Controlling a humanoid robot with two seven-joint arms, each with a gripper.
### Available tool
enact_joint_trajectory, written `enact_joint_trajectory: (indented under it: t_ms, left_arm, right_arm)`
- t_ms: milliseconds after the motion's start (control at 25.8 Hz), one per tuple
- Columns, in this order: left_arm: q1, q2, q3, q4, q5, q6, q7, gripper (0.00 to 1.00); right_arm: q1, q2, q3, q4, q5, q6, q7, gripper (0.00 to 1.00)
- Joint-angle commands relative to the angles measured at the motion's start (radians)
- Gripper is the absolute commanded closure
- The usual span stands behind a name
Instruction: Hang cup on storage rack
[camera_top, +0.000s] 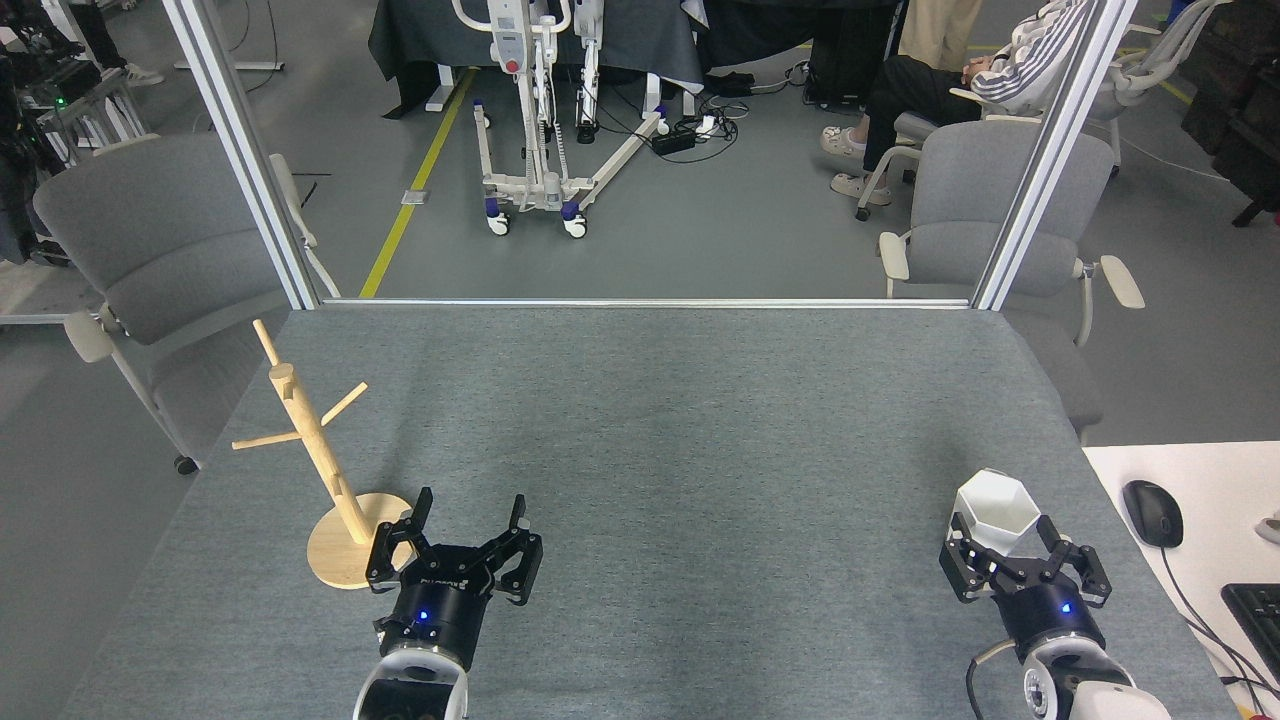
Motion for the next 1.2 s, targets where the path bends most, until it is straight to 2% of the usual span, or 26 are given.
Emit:
enact_joint_trajectory:
  t_ms: [0,1162]
  left_arm:
    - [0.004,0.0,0.0,0.0,-0.001,0.001,-0.001,0.0]
    - [0.004,-0.002,0.002,0.003,0.001,0.002,-0.001,0.0]
  right_arm:
    - [-0.014,0.001,0.001,0.019,0.0,0.0,0.001,0.0]
    - [-0.016,-0.006,-0.001,0.022,-0.002,0.001,0.001,0.0]
